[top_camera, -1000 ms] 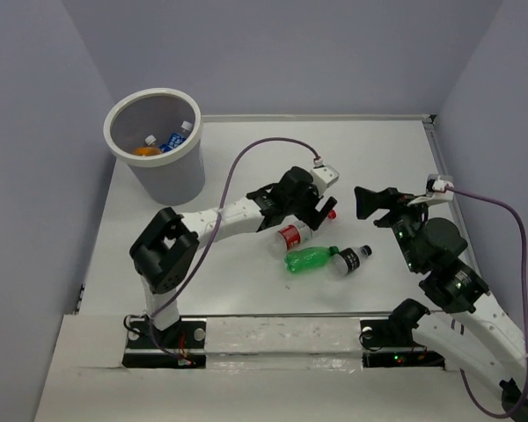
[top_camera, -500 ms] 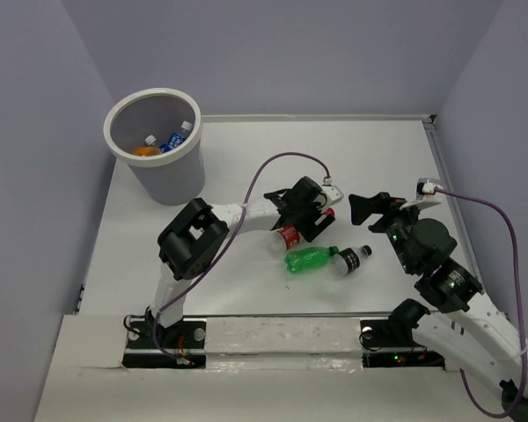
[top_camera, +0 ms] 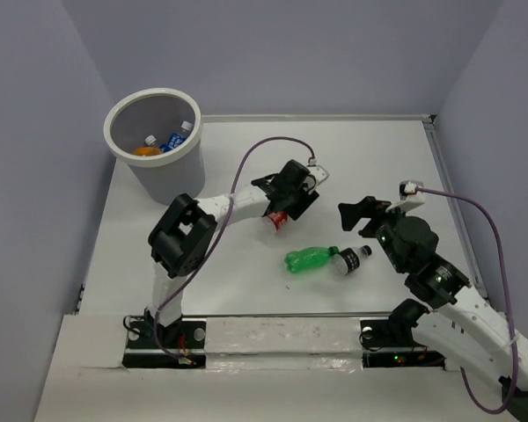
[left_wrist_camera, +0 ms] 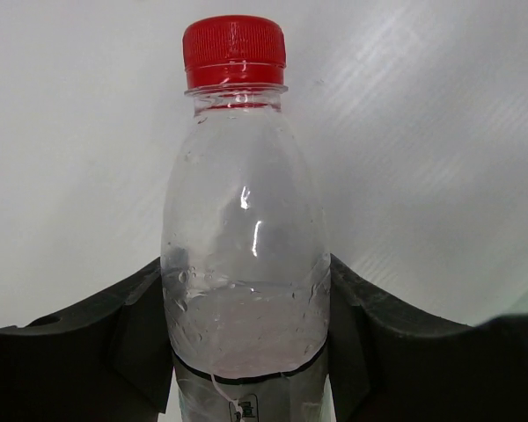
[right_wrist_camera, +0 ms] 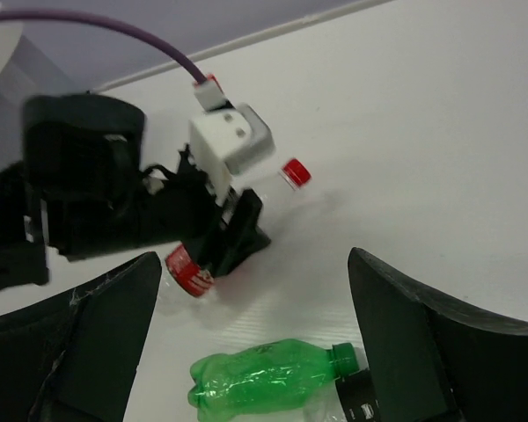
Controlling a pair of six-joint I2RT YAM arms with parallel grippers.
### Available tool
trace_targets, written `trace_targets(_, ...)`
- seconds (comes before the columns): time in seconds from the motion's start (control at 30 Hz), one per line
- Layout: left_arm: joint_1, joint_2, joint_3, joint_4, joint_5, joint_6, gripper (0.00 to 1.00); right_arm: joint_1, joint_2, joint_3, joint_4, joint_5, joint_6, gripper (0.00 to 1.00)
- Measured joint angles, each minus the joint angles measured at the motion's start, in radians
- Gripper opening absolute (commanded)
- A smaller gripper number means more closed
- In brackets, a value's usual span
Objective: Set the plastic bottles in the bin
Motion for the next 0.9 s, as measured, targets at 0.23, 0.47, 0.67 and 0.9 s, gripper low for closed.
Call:
trace_targets(0.23, 0.154, -0.251, 0.081, 0.005, 0.051, -0.060, 0.54, 0.000, 0.034, -0.020, -0.012, -0.026, 0.004, 0.92)
trace_targets(0.47, 0.348, -0.443, 0.365, 0.110, -0.013, -0.152, 0.54, 0.000, 0.108, -0.023, 0.011, -0.085, 0.002, 0.88)
trace_targets(0.67, 0.509, -0.523, 0.453, 0.189, -0.127, -0.151, 0.55, 0.000, 0.237, -0.026, 0.030, -0.244, -0.041, 0.89)
trace_targets(0.9, 0.784, -0.496, 0.300, 0.251, -0.184, -0.230, 0.58, 0.016, 0.311, -0.024, 0.012, -0.391, -0.096, 0.91)
